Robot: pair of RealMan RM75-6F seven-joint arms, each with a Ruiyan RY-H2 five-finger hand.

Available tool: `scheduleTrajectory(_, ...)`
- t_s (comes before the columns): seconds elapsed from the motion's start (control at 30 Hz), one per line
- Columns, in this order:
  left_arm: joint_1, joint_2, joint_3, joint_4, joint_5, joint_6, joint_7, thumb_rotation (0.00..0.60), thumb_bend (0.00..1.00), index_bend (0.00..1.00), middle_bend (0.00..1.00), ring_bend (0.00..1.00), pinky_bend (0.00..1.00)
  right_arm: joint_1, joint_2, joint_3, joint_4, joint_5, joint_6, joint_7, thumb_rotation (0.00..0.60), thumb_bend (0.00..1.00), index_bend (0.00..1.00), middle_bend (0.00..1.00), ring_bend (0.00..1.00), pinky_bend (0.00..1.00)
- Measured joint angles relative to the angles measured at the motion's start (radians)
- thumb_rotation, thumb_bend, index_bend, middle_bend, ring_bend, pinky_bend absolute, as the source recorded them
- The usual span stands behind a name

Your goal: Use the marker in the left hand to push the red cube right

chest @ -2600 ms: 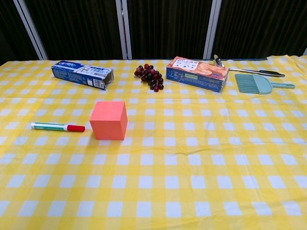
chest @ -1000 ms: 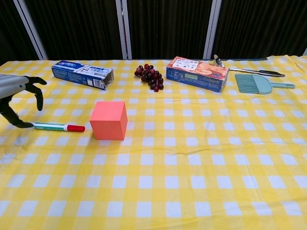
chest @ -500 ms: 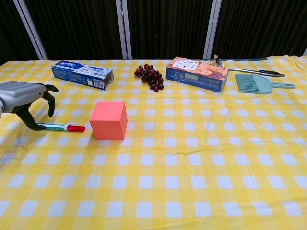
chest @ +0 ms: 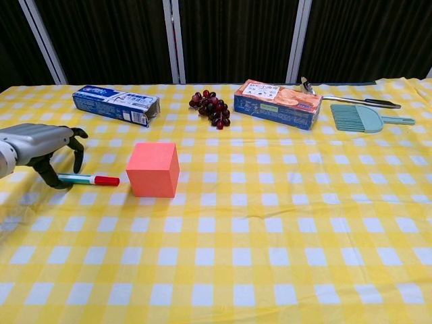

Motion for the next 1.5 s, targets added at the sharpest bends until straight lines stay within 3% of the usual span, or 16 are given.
scheduleTrajectory(0.27,-0.012,-0.002,0.012,-0.002,-0.026,-0.006,0.014,0.600,0.40,0.55,0.04,0.00,0.00,0.000,0.002,0.000,-0.003,0.002,-0.002,0.007,0.600,0.34,0.00,0.00,0.00,0.05)
scheduleTrajectory(0.7,-0.016,0.046,0.006,-0.078,-0.004,0.025,-0.014,0.600,0.40,0.56,0.04,0.00,0.00,-0.002,0.003,-0.001,-0.002,-0.001,0.002,0.006,0.600,0.34,0.00,0.00,0.00,0.05)
scheduleTrajectory(1.03,-0.045,0.054,-0.008,-0.133,-0.097,0.045,0.051,0.600,0.41,0.57,0.04,0.00,0.00,-0.003,0.003,-0.001,-0.006,-0.002,0.003,0.004,0.600,0.34,0.00,0.00,0.00,0.04)
scheduleTrajectory(1.5,-0.117,-0.026,-0.015,-0.122,-0.217,0.058,0.142,0.600,0.42,0.57,0.04,0.00,0.00,0.000,0.005,0.001,-0.004,-0.004,0.003,0.016,0.600,0.34,0.00,0.00,0.00,0.05)
